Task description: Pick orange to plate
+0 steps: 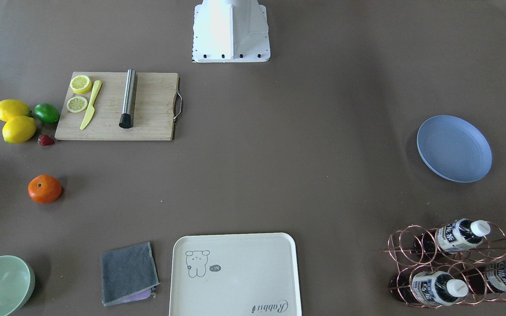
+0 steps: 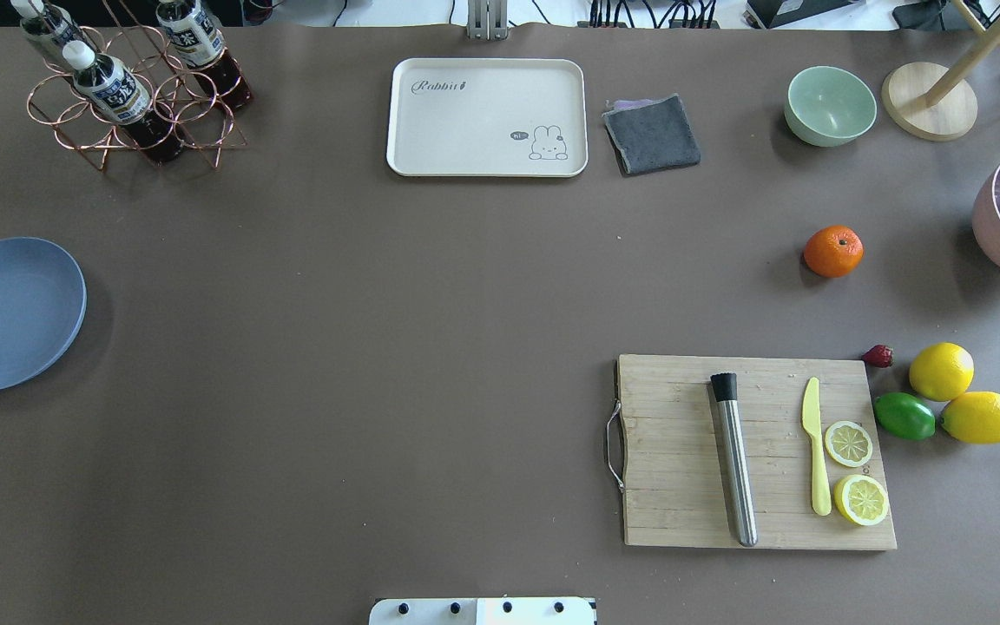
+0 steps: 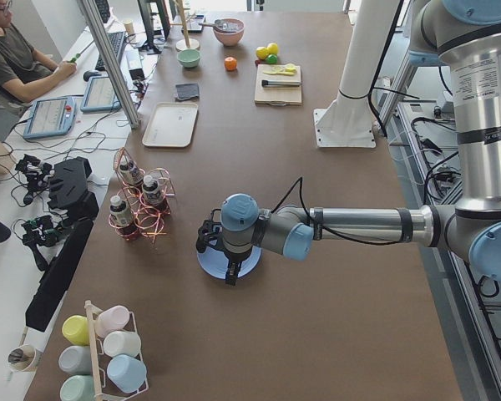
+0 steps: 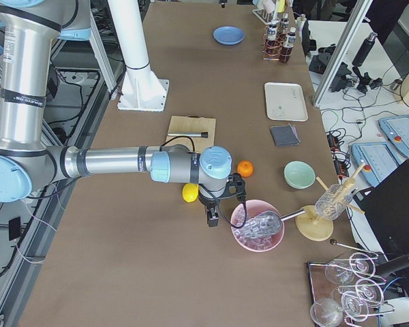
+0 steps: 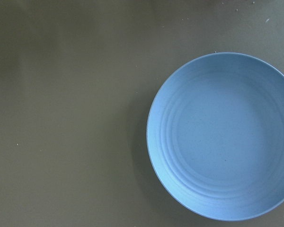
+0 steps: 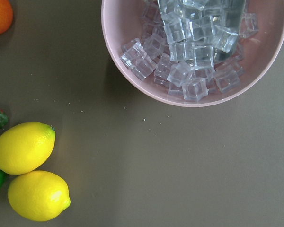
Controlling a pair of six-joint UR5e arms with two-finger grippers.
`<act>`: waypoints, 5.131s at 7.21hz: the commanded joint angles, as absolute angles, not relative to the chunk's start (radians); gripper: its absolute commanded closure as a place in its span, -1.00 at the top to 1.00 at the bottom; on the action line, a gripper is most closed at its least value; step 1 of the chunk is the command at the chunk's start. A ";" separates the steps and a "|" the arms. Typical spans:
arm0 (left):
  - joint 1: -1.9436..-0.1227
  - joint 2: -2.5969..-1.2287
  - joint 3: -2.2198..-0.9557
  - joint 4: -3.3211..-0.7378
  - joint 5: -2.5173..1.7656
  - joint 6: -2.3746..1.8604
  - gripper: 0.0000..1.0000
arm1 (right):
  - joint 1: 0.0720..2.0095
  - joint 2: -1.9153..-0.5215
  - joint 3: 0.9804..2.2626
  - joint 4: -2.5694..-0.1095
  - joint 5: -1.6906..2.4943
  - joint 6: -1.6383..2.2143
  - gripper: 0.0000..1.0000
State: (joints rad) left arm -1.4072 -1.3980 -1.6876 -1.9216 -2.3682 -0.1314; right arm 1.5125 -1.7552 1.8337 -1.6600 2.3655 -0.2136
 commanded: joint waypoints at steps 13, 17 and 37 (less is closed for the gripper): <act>-1.187 -1.600 -1.295 -2.260 -2.344 -0.311 -1.00 | 1.480 -1.756 1.838 -1.631 2.403 -0.215 1.00; -1.072 -1.649 -1.657 -2.264 -2.450 -1.047 -1.00 | 1.409 -1.735 1.830 -1.523 2.408 -0.187 1.00; -0.434 -2.039 -1.657 -2.109 -1.787 -1.582 0.54 | 0.976 -1.267 1.428 -1.252 2.177 0.471 0.63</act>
State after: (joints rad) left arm -0.4349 -2.0392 -1.6581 -2.1118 -1.7893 -1.5813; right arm 0.9782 -1.2858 1.4573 -1.2783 2.1785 0.4667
